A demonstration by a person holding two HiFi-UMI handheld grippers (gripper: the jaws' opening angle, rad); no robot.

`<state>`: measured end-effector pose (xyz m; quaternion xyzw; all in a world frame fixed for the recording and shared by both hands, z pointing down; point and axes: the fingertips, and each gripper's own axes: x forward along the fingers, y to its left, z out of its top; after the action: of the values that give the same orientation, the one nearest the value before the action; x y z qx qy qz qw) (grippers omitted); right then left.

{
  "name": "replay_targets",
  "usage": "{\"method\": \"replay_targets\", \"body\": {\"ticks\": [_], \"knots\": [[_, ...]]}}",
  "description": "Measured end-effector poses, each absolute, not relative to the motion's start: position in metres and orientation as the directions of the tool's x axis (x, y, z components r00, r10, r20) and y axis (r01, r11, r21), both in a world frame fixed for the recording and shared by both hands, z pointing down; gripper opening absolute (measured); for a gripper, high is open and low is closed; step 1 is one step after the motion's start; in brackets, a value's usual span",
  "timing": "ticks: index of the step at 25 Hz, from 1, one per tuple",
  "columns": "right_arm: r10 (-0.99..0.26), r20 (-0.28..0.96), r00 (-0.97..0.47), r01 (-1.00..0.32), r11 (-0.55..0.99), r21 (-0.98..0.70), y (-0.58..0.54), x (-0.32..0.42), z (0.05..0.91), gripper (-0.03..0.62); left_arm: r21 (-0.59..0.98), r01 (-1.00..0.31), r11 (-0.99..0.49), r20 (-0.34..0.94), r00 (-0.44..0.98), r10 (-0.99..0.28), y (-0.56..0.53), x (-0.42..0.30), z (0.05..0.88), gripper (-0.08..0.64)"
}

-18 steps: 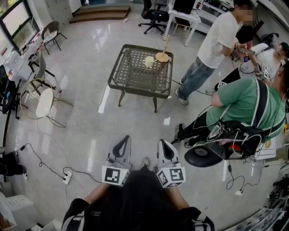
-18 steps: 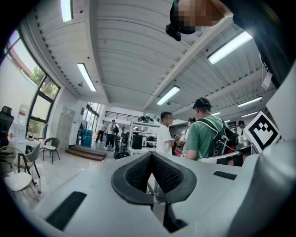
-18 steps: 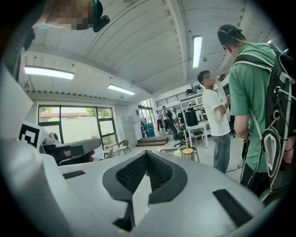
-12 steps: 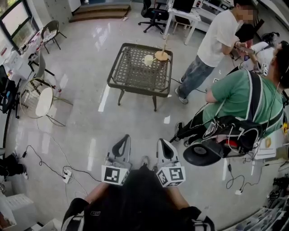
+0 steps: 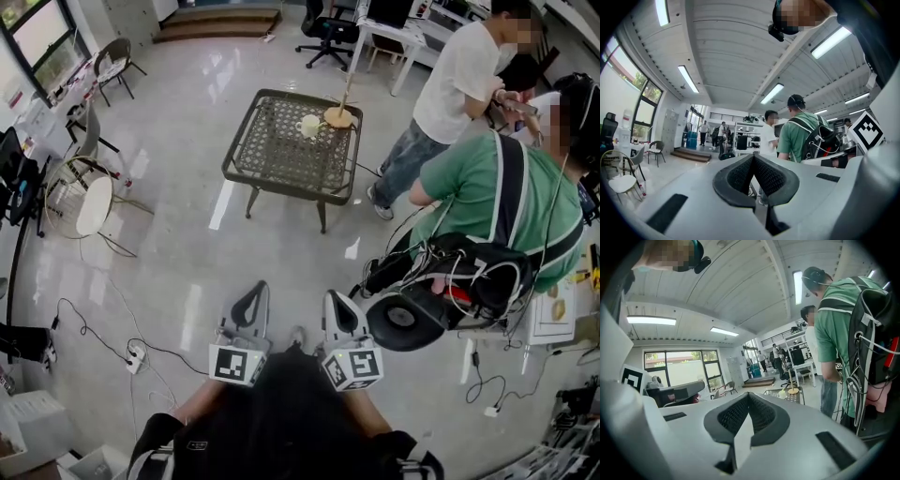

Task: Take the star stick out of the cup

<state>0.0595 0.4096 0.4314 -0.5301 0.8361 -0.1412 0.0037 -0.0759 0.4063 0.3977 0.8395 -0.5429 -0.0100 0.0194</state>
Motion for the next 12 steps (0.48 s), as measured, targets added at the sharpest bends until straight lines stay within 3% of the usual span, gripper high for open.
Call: {"method": "replay_targets", "body": {"ticks": [12], "knots": [[-0.861, 0.162, -0.481, -0.862, 0.432, -0.264, 0.367, 0.095, 0.456, 0.009, 0.031, -0.931, -0.365, 0.087, 0.366, -0.926, 0.381, -0.052, 0.426, 0.014]]}}
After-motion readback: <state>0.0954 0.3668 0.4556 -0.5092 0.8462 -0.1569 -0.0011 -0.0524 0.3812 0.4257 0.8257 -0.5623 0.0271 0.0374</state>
